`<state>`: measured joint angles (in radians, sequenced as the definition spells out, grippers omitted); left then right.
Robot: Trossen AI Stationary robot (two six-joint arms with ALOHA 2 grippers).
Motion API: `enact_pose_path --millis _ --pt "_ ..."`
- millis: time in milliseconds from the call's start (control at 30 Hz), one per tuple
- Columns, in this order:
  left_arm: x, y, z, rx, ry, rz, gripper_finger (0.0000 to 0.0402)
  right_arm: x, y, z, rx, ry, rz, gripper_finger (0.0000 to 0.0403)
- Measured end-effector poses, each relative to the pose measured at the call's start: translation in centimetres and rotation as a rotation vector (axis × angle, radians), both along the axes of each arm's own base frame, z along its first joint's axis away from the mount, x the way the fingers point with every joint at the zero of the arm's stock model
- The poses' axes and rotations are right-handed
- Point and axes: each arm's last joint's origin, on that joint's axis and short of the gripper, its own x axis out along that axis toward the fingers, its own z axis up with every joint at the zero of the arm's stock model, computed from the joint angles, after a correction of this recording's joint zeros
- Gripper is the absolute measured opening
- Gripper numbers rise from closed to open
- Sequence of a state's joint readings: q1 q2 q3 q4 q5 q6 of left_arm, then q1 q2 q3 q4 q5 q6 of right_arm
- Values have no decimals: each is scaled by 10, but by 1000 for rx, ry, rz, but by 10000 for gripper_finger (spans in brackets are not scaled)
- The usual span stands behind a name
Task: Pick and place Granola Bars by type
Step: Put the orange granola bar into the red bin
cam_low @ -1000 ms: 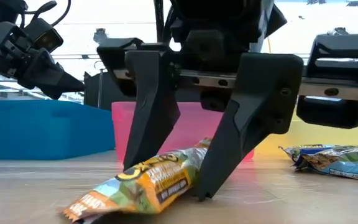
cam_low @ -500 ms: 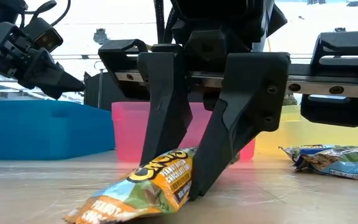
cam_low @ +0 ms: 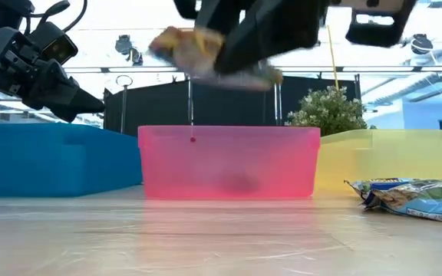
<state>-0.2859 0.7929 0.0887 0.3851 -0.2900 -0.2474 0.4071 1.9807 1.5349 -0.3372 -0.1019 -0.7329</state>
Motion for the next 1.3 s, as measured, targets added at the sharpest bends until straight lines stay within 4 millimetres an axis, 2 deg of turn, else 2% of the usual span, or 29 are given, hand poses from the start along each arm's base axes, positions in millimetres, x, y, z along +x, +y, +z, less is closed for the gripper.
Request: enact_pose_path --millis 67,133,267,433,533,633,767,900,1100,1300 --pt "0 0 0 5 -1 -2 47 -5 -5 16 -105 -69 14 78" --pt "0 0 0 1 -1 0 47 -8 -18 33 -238 -141 18 78" --pt "0 0 1 -1 -5 -3 47 -6 -62 54 -473 -202 -7 78" --pt "0 0 0 6 -1 -4 47 -1 -115 62 -482 -174 -53 78" --pt "0 0 -1 18 8 -7 47 1 -138 51 -453 -90 -53 78" --pt "-1 0 -2 56 18 -18 47 2 -151 42 -409 -36 -38 78" --pt "-1 0 -2 117 25 -38 47 10 -153 26 -354 -16 16 75" --pt "-1 0 -2 108 23 -44 47 16 -151 4 -346 32 103 64" --pt "0 -1 -1 69 11 -55 47 22 -156 -30 -403 63 155 61" --pt "0 -3 0 70 -5 -73 47 20 -168 -43 -418 25 142 62"
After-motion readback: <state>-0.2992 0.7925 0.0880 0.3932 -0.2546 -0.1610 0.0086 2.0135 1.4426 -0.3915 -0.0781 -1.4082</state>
